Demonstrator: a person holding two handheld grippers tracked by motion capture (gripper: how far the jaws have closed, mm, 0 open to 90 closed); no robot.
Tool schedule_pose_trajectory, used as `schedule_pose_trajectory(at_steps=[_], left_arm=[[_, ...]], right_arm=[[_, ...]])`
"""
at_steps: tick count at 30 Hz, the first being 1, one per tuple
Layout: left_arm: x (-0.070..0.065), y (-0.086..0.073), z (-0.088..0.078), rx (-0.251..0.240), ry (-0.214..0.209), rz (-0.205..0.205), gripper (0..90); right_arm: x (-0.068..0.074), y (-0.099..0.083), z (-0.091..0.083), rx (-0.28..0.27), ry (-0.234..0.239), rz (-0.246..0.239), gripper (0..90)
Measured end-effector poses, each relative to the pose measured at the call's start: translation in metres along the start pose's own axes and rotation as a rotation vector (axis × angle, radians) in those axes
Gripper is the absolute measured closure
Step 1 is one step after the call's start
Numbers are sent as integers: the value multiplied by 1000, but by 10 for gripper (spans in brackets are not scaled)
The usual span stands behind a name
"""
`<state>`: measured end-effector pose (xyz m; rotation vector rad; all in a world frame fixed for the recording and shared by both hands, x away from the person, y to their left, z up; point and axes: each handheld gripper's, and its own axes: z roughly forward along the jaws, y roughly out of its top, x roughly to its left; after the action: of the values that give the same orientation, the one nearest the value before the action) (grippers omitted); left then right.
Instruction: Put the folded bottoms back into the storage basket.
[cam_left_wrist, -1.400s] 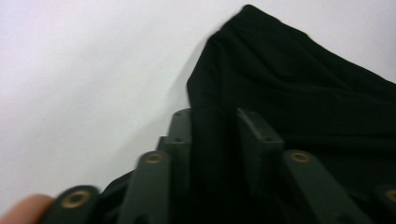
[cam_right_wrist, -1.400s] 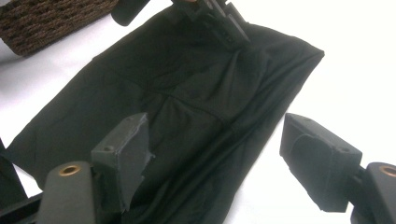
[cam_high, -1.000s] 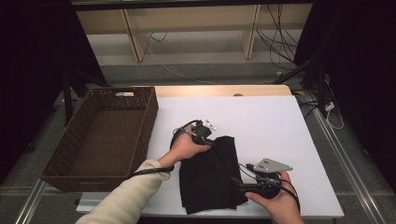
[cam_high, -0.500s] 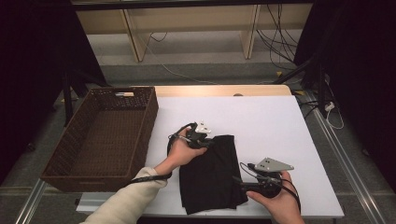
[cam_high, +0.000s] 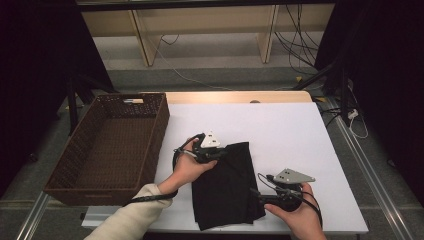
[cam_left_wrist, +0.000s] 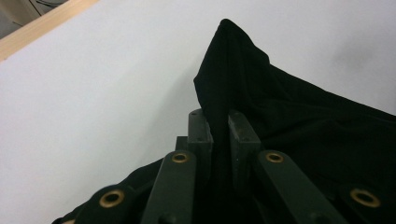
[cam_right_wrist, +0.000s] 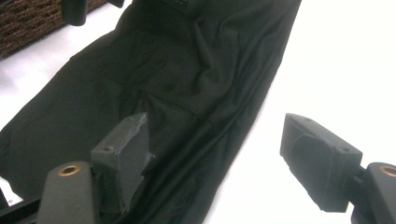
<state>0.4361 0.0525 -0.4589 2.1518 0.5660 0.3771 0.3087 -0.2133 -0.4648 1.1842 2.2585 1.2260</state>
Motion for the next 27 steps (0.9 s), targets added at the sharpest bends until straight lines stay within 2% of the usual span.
schedule_pose_trajectory(at_steps=[7,10,16,27], left_arm=[[-5,3,-16,-32,8,27,813],[-8,4,-22,-44,6,21,813],[-13,6,-34,-66,3,36,813],[-16,6,-47,-84,8,53,813]], right_arm=[[0,0,0,2,-2,-4,251],[0,0,0,2,-2,-4,250],[0,0,-1,-3,-2,1,250],[0,0,-2,-6,-3,1,247]])
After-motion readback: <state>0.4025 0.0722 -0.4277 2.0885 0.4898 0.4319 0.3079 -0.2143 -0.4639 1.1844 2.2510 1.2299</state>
